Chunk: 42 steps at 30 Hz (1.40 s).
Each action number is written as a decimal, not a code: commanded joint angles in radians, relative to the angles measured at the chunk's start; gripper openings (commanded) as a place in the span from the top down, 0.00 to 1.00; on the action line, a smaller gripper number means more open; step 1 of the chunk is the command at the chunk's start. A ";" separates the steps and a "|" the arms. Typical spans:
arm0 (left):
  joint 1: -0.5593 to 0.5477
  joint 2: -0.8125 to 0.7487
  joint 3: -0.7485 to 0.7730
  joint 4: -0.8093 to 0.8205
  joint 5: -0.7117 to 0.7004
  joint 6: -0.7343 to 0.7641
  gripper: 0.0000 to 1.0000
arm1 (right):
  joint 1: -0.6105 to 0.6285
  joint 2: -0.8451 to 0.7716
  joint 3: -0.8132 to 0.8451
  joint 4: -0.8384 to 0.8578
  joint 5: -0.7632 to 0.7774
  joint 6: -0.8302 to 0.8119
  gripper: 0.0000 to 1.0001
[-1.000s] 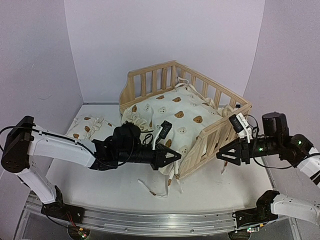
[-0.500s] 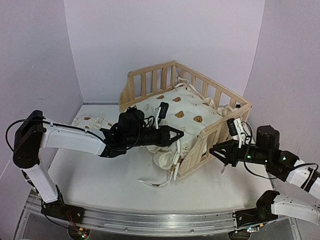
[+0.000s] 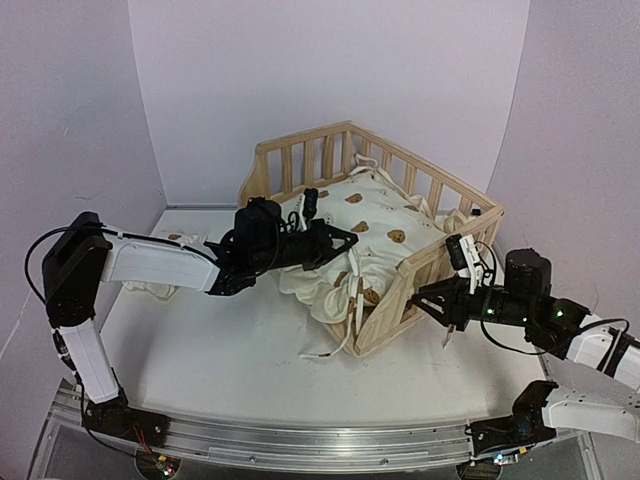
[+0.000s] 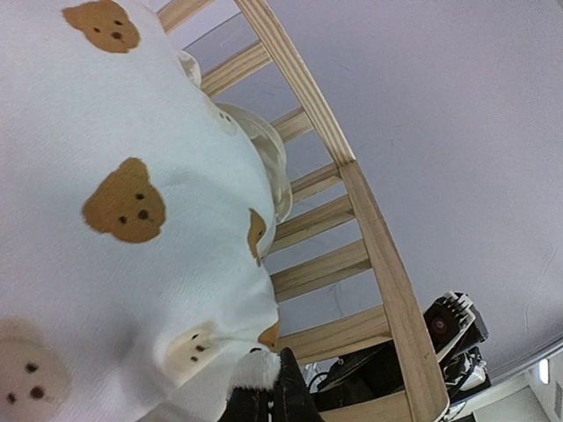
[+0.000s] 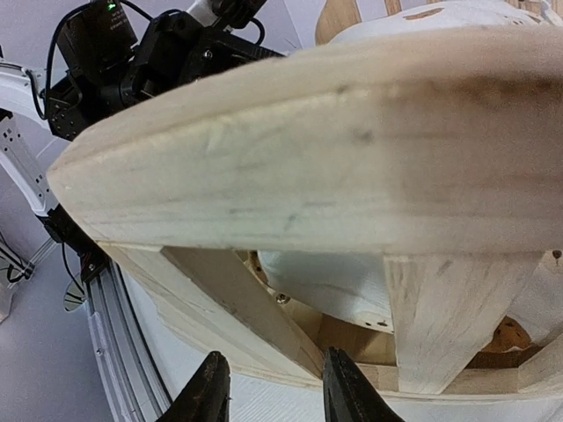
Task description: Set up the pet bed
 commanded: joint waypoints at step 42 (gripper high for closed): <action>-0.171 0.361 0.410 0.202 0.263 0.001 0.99 | 0.079 0.014 -0.107 0.379 0.380 0.216 0.56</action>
